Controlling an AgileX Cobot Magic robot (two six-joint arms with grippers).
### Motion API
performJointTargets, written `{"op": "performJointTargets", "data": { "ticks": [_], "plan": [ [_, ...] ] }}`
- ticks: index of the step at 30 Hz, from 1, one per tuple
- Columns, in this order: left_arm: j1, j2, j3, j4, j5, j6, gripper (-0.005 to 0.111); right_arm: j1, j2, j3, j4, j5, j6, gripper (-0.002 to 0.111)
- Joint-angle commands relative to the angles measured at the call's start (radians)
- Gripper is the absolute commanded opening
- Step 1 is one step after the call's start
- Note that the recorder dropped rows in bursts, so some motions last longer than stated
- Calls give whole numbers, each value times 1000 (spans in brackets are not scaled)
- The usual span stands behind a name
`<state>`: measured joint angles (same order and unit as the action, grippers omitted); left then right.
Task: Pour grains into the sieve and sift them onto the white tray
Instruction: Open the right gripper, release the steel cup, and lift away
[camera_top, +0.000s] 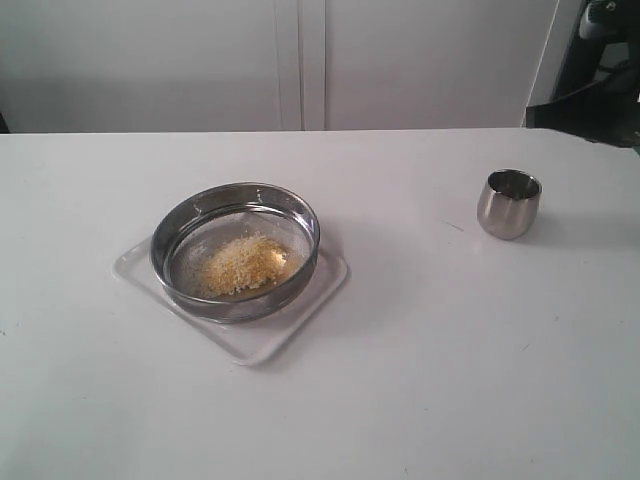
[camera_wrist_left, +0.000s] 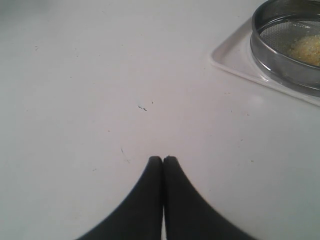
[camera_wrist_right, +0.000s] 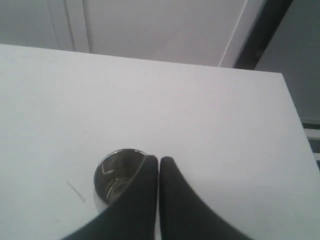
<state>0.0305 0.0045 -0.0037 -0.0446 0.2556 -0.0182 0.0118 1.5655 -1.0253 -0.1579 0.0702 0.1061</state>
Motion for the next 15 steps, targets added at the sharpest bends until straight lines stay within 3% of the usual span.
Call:
{"op": "performJointTargets", "data": {
  "ticks": [1, 10, 15],
  "plan": [
    [-3, -4, 4, -6, 0, -3, 0, -2, -89, 3, 1, 131, 4, 0],
    [-3, -4, 4, -6, 0, -3, 0, -2, -252, 3, 67, 497, -1, 0],
    [-3, -4, 4, -6, 0, -3, 0, -2, -366, 3, 150, 704, -106, 0]
  ]
}}
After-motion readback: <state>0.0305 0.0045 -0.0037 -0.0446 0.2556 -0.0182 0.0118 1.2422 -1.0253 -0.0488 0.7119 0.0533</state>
